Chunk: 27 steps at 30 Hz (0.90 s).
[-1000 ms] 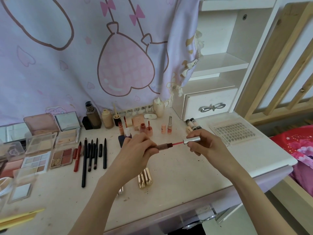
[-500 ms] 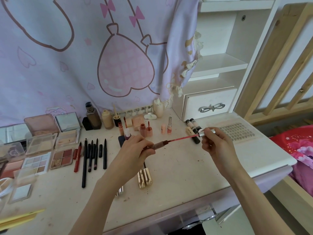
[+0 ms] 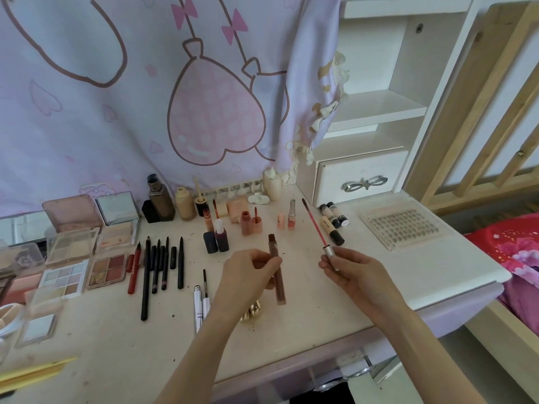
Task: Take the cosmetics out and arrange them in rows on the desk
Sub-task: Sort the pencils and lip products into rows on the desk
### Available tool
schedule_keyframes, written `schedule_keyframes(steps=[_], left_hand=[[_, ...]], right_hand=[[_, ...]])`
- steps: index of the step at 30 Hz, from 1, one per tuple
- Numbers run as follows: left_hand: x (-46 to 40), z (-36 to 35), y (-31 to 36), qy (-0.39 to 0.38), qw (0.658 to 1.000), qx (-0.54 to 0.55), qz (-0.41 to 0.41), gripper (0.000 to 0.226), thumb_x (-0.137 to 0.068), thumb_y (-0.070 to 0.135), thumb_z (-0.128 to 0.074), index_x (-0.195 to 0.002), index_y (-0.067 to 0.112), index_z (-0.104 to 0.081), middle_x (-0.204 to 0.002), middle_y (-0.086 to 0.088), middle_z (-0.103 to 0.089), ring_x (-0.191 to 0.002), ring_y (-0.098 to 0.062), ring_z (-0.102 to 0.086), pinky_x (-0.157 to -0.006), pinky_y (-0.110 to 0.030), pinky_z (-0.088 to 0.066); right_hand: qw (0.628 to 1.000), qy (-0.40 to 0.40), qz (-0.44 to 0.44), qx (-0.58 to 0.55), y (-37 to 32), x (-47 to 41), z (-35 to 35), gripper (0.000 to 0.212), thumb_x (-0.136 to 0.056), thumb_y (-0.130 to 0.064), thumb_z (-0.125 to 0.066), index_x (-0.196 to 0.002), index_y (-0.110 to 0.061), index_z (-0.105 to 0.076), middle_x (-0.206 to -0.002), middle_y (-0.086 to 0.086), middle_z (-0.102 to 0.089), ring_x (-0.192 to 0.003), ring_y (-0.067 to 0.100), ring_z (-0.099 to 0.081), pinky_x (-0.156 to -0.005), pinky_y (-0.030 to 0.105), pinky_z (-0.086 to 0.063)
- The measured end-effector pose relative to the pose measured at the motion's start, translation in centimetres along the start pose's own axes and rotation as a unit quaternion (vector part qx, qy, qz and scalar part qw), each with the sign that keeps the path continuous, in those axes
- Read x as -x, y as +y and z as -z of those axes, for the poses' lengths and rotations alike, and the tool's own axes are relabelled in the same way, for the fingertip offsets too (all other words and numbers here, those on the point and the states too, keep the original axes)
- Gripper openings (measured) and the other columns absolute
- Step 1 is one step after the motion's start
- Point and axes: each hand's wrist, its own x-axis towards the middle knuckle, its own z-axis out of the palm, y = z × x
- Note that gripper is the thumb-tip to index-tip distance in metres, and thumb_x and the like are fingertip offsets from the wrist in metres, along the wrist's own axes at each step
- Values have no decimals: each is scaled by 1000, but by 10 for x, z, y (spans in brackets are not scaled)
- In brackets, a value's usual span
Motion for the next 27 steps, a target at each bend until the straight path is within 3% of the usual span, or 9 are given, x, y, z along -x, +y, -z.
schedule_keyframes(steps=[3,6,8,11,15,18,23,27], left_hand=[[0,-14,0,-20,999,10,30,14,-87,22,-62,-93,10,-66,-74,2,-68,-54,-4,-65,-57,-12,-52],[-1,-26,0,-24,999,-10,47,9,-86,22,-63,-84,13,-64,-71,3,-66,-53,-5,-65,-61,-17,-55],[-3,-32,-1,-25,998,-24,53,12,-86,22,-64,-83,11,-65,-69,1,-66,-53,-7,-64,-64,-20,-56],[-4,-37,-3,-20,997,-44,62,17,-85,22,-64,-83,5,-67,-68,-1,-67,-49,-8,-63,-60,-19,-55],[-5,-43,-7,-2,995,-67,71,24,-81,25,-66,-77,1,-67,-69,-8,-69,-63,-19,-68,-71,-35,-57],[-6,-45,-5,13,993,-96,64,27,-80,27,-65,-73,1,-66,-66,-9,-69,-69,-22,-67,-75,-38,-55],[-6,-50,-6,20,990,-120,66,25,-80,27,-65,-79,2,-64,-69,-10,-68,-67,-21,-67,-75,-37,-54],[-7,-50,-10,18,992,-110,66,24,-79,27,-66,-77,3,-65,-71,-9,-69,-69,-23,-67,-76,-39,-55]], right_hand=[[997,20,14,78,7,3,2,15,-87,1,-58,-99,0,-67,-83,11,-72,-75,17,-67,-65,22,-55],[972,59,58,220,11,5,3,15,-87,-13,-62,-100,-10,-69,-86,1,-74,-76,8,-55,-68,21,-40],[963,70,77,250,12,6,4,15,-87,-15,-63,-100,-13,-69,-85,-2,-73,-72,2,-52,-69,19,-36],[946,75,88,303,15,5,3,15,-86,-16,-63,-100,-13,-68,-82,-5,-73,-70,-1,-55,-68,17,-37],[902,65,101,414,21,3,3,14,-88,-22,-62,-100,-15,-67,-90,-3,-70,-79,4,-59,-68,13,-42],[862,67,126,486,26,3,-3,19,-90,-27,-59,-101,-14,-67,-88,-6,-63,-78,5,-56,-66,9,-39],[815,86,177,545,37,4,-9,20,-93,-26,-54,-102,-12,-66,-91,-3,-64,-79,6,-53,-75,13,-38],[790,86,201,573,43,5,-10,20,-93,-25,-53,-105,-13,-64,-86,-6,-55,-78,7,-50,-70,9,-33]])
